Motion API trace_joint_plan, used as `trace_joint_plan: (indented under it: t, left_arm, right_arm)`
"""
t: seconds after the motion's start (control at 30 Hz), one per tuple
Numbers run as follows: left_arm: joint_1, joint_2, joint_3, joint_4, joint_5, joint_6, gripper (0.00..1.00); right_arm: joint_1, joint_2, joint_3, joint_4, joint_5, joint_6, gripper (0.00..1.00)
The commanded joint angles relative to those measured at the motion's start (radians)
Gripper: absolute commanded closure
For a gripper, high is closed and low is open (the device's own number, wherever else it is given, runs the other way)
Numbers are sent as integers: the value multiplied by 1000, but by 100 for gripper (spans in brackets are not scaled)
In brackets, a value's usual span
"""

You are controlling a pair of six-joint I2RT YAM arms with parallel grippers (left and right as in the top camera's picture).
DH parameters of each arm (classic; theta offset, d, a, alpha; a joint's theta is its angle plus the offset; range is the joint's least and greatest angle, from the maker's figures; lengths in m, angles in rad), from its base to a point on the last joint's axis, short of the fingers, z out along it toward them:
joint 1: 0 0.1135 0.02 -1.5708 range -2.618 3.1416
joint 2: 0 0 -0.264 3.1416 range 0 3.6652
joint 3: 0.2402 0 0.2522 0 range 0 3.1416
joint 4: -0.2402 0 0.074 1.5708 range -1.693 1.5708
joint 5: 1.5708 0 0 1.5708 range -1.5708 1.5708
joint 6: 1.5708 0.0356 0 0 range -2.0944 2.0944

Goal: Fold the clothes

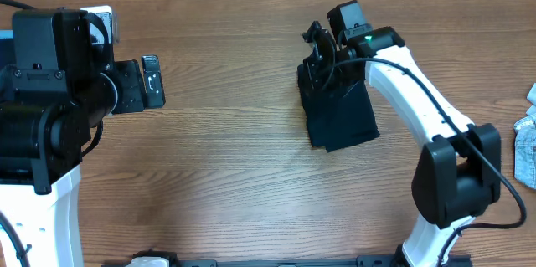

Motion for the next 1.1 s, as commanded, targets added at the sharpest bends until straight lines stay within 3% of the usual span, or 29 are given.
trace_joint_plan:
  t: [0.0, 0.37, 0.53, 0.87, 1.07]
  left_arm:
    - [-6, 3, 3, 1, -13, 8, 0]
    - [-6, 3, 3, 1, -13, 8, 0]
    - [-6, 3, 3, 1, -13, 8, 0]
    - [-6, 3, 3, 1, -13, 8, 0]
    - [-6, 3, 3, 1, -13, 8, 0]
  right_arm:
    - [-5, 26, -54, 9, 138, -9, 96]
    - [-13, 184, -147, 54, 177, 39, 96]
    - [-13, 123, -87, 34, 100, 35, 96]
    - [-17, -2, -62, 0, 129, -6, 96]
    - [-24, 29, -155, 206, 259, -19, 96]
